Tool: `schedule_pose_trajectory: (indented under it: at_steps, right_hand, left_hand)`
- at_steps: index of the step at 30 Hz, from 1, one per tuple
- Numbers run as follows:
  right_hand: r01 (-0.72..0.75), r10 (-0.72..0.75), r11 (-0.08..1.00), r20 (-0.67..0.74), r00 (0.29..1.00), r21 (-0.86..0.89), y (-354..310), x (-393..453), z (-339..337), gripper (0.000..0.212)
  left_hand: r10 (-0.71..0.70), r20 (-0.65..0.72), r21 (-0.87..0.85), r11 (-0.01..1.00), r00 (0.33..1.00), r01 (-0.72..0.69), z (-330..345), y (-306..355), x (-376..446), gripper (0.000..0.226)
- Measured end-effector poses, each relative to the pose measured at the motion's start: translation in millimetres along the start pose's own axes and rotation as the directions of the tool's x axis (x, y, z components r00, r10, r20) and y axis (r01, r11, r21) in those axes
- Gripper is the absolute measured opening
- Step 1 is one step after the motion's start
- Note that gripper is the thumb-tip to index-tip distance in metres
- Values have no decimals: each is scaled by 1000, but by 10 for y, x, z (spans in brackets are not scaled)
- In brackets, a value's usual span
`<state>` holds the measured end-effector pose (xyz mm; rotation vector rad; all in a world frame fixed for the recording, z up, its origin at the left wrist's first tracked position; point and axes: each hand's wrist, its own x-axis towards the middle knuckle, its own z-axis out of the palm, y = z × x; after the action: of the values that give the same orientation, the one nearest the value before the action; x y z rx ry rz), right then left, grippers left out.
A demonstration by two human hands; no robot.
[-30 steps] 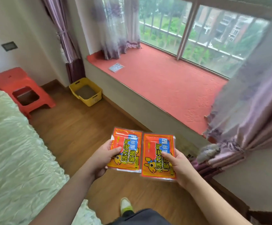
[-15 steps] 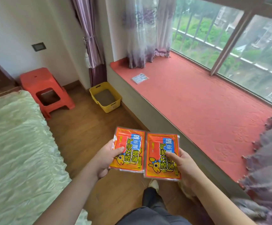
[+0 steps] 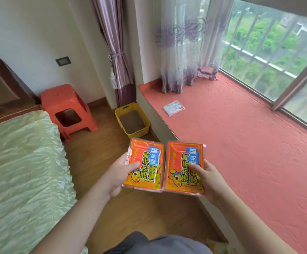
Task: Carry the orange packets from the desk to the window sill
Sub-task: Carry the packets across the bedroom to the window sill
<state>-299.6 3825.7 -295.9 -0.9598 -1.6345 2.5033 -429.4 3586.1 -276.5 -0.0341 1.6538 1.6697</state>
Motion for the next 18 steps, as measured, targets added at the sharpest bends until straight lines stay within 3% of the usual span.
schedule_pose_trajectory:
  at_steps: [7, 18]
  right_hand:
    - [-52, 52, 998, -28, 998, -19, -274, 831, 292, 18]
    - [-32, 28, 999, -114, 993, -35, -874, 2125, 1111, 16]
  left_hand:
    - [7, -32, -18, 1000, 999, -7, -353, 388, 750, 23]
    - [21, 89, 0, 1000, 996, -21, -963, 1363, 2048, 23]
